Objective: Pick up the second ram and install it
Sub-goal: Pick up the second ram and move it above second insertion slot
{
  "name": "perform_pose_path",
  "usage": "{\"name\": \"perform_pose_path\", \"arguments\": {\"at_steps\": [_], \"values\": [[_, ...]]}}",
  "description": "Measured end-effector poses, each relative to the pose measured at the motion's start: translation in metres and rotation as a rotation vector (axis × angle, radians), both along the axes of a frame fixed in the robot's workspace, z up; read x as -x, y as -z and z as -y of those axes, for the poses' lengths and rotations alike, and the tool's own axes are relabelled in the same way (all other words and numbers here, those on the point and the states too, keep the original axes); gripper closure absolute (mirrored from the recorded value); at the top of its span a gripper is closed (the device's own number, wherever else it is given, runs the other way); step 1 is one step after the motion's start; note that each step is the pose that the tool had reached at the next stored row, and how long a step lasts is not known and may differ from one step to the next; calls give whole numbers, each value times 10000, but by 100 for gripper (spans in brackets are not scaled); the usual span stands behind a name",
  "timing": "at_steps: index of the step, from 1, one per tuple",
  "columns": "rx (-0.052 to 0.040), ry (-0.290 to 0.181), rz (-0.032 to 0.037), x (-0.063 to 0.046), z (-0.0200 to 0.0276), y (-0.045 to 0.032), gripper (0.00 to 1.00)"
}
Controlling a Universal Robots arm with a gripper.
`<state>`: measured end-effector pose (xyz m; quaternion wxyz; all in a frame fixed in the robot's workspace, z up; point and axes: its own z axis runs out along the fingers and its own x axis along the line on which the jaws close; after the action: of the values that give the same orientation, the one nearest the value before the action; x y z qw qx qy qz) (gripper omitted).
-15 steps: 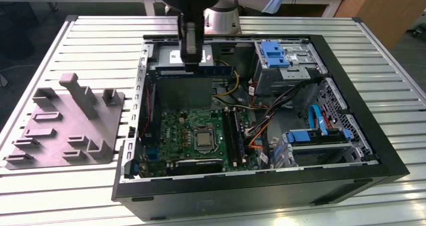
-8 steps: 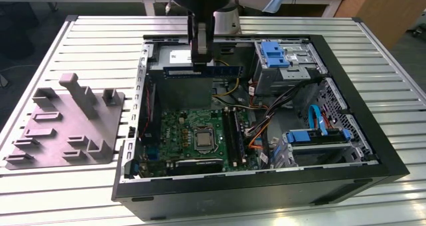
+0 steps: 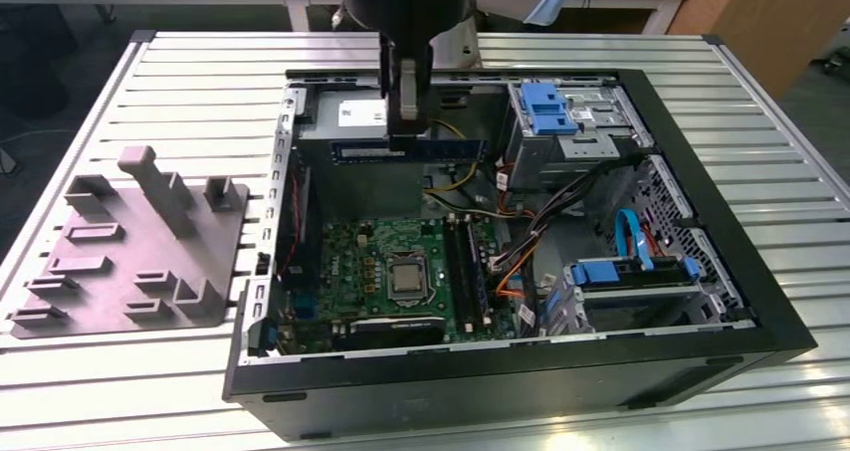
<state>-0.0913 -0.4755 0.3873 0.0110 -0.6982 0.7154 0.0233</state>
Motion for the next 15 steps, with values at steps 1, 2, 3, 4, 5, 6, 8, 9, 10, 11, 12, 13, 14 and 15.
{"name": "perform_pose_path", "arguments": {"at_steps": [1, 2, 3, 4, 5, 6, 8, 9, 10, 11, 12, 13, 14, 15], "values": [[0, 0, 0, -12, 0, 9, 89], [0, -1, 0, -25, 0, 18, 89], [-1, 0, 1, -36, 0, 27, 89], [-2, 0, 1, -45, 0, 38, 89], [-2, -3, 1, -50, 1, 49, 89], [-2, -6, 1, -52, 1, 61, 89], [0, -24, 0, -52, 0, 85, 89], [1, -36, 0, -53, 0, 96, 89], [0, -47, 1, -53, 0, 106, 89], [0, -60, 0, -53, 0, 115, 89], [0, -69, 0, -53, 0, 122, 89], [0, -76, 0, -53, 0, 130, 89], [0, -82, 1, -53, 0, 135, 89], [0, -84, 0, -53, 0, 137, 89]]}}
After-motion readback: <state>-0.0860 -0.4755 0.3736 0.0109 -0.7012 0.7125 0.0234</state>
